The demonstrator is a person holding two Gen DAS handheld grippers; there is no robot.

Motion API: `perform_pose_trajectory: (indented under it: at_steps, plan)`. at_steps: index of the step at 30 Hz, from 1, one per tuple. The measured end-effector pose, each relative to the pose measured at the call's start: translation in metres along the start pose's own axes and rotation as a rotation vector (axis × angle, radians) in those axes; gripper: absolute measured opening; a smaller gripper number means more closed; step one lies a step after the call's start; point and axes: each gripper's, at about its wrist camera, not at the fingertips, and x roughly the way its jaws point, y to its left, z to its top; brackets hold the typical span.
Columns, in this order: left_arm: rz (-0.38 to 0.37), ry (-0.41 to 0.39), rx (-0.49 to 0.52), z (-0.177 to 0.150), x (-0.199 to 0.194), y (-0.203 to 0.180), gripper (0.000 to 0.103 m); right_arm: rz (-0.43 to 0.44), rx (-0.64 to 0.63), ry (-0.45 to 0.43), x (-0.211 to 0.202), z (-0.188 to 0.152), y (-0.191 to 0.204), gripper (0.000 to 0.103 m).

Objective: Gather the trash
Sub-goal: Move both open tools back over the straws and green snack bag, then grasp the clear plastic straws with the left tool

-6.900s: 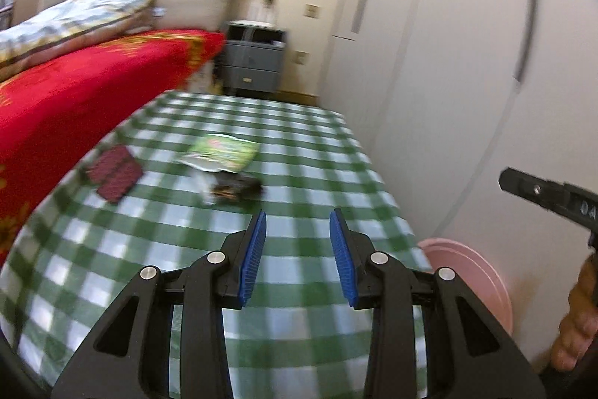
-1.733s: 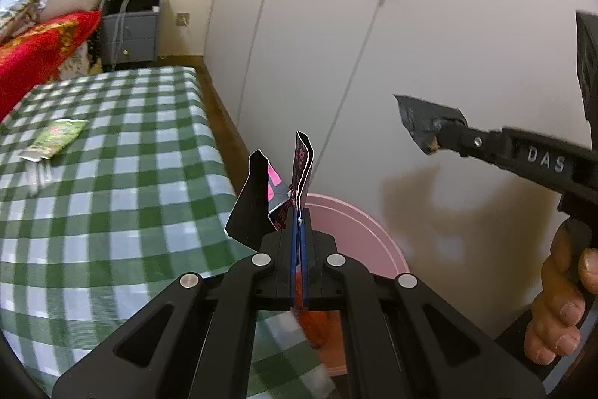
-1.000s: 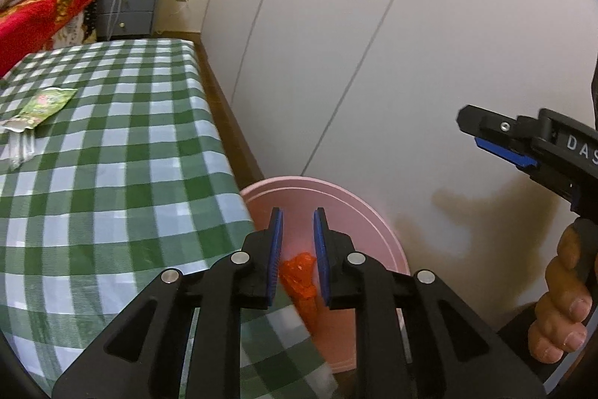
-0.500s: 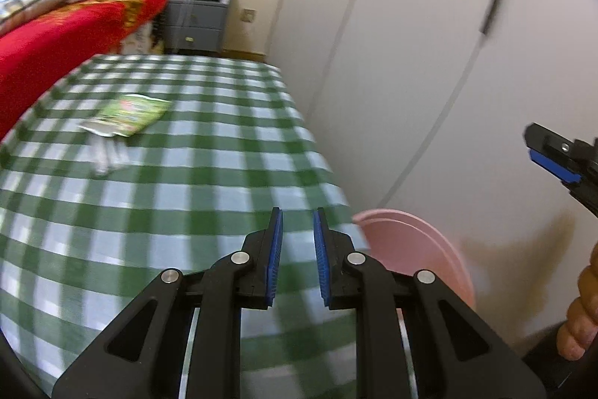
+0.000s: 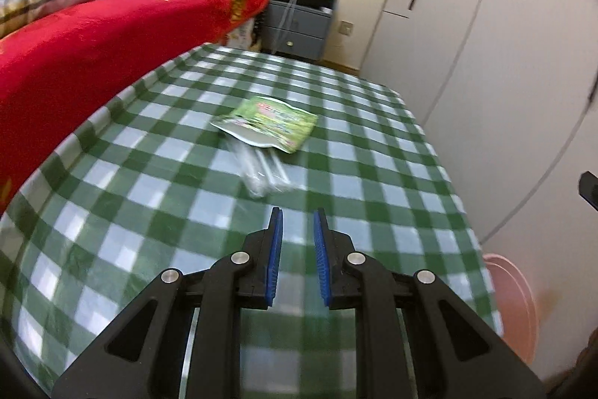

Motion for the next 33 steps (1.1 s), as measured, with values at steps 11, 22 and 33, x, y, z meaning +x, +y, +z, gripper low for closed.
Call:
perform_pose_trajectory:
  at_steps: [11, 22, 33]
  plan:
    - [0.034, 0.065, -0.083, 0.021, 0.049, 0.025, 0.03, 0.047, -0.039, 0.042, 0.033, -0.002, 0.014, 0.016]
    - [0.064, 0.151, -0.059, 0.027, 0.07, 0.024, 0.018, 0.112, -0.091, 0.081, 0.074, -0.005, 0.042, 0.017]
    - [0.177, 0.114, -0.175, 0.025, 0.048, 0.058, 0.003, 0.22, -0.139, 0.144, 0.114, -0.014, 0.088, 0.017]
